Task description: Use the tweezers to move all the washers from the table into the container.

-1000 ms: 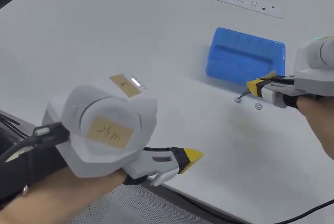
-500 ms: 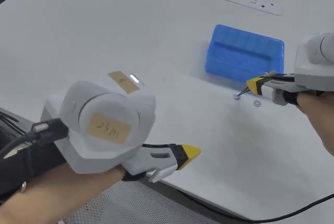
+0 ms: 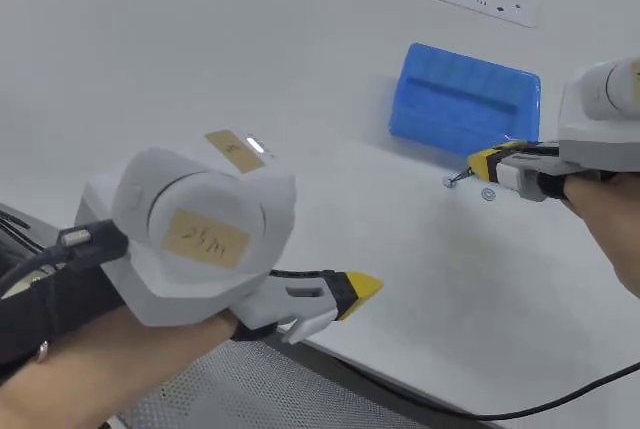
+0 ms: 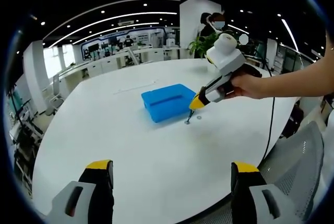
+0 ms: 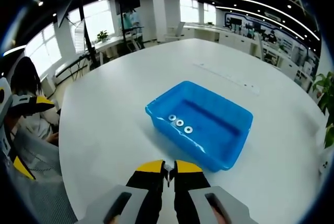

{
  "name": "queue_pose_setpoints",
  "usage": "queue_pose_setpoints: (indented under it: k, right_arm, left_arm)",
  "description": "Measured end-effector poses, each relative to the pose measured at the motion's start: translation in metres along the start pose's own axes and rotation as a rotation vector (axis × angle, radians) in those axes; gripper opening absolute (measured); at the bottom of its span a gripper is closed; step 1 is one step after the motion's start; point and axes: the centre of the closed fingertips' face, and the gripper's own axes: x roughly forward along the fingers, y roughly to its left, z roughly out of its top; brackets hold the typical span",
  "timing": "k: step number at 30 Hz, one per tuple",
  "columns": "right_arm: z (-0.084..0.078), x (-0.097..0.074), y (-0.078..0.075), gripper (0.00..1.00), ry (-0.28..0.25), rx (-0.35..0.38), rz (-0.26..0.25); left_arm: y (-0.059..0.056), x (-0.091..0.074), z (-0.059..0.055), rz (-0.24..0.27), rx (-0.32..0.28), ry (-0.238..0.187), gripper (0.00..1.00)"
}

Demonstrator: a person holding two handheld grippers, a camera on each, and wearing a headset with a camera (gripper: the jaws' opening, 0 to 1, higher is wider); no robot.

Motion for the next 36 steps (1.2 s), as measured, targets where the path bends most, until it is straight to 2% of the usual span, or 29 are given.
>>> queue_pose_setpoints:
  k: [6,13,22,30,36]
  right_arm:
    - [0.005,0.004,0.001,0.02,0.001,-0.007,-0.011]
    - [0.005,0.004,0.001,0.02,-0.047,-0.019,-0.041]
    - [0.006,0.002,-0.008,0.01,-0.123,0.065,-0.063]
    - [0.011,0.002,-0.004,0.01,-0.108,0.047,-0.052]
    - [0.026,-0.009,-0.001,0.01,-0.12,0.027,-0.041]
  left_arm:
    - [0.001,0.0,-0.001,0.003,-0.003,0.0,0.96]
    - [-0.001,0.0,0.001,0.002,-0.002,-0.001,0.96]
    - [-0.004,0.002,0.002,-0.005,0.006,0.002,0.95]
    - [-0.004,-0.001,0.006,-0.005,0.016,-0.005,0.95]
    - [-0.001,-0.002,0.008,0.004,0.011,-0.014,0.95]
